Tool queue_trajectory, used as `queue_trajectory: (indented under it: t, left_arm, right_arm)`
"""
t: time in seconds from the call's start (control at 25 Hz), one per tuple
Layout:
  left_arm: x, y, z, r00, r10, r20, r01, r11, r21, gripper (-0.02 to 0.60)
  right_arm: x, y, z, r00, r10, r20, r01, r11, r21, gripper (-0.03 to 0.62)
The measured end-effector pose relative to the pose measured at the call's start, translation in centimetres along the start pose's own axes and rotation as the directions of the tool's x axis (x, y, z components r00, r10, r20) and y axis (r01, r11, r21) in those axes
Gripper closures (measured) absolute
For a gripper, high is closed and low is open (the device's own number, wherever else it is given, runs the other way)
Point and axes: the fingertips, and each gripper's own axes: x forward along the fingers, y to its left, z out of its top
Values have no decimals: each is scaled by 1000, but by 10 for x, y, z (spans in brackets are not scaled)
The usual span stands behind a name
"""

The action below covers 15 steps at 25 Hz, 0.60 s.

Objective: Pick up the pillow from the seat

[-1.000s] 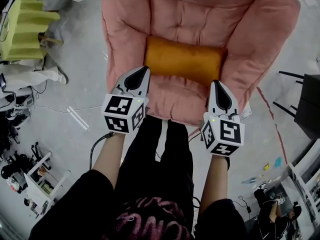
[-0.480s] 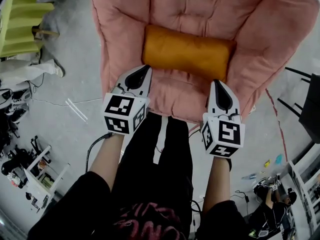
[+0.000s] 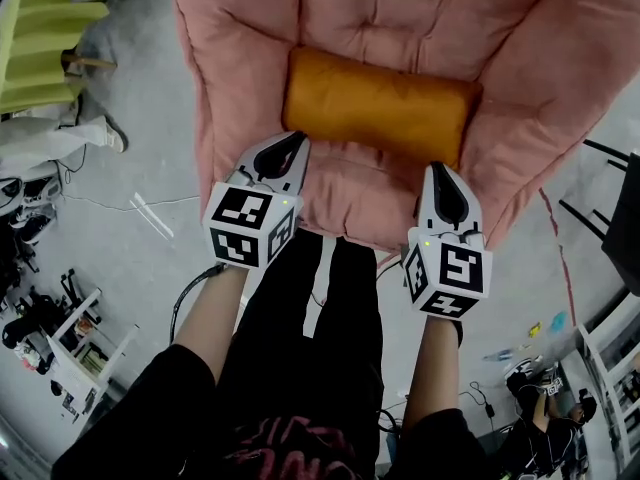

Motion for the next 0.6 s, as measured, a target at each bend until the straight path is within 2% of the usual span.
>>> queue_trajectory:
  t: [0.24, 0.32, 0.4, 0.6]
  left_arm:
    - [16, 10, -5, 1000, 10, -20, -10, 1000, 5, 563]
    - [22, 14, -6, 999, -1, -35, 1, 1000, 0, 495]
    - [29, 14, -7, 999, -12, -53, 12, 1000, 8, 473]
    - [39, 16, -12, 997, -6, -82, 6, 1000, -1, 430]
  right_arm:
    - [13, -13, -9, 1000, -20, -16, 21, 999, 36, 571]
    - [19, -16, -10, 999, -26, -26, 27, 999, 29, 563]
    - [25, -17, -11, 999, -14, -39, 15, 999, 35, 492]
    - [36, -27, -19, 997, -22, -79, 25, 999, 29, 425]
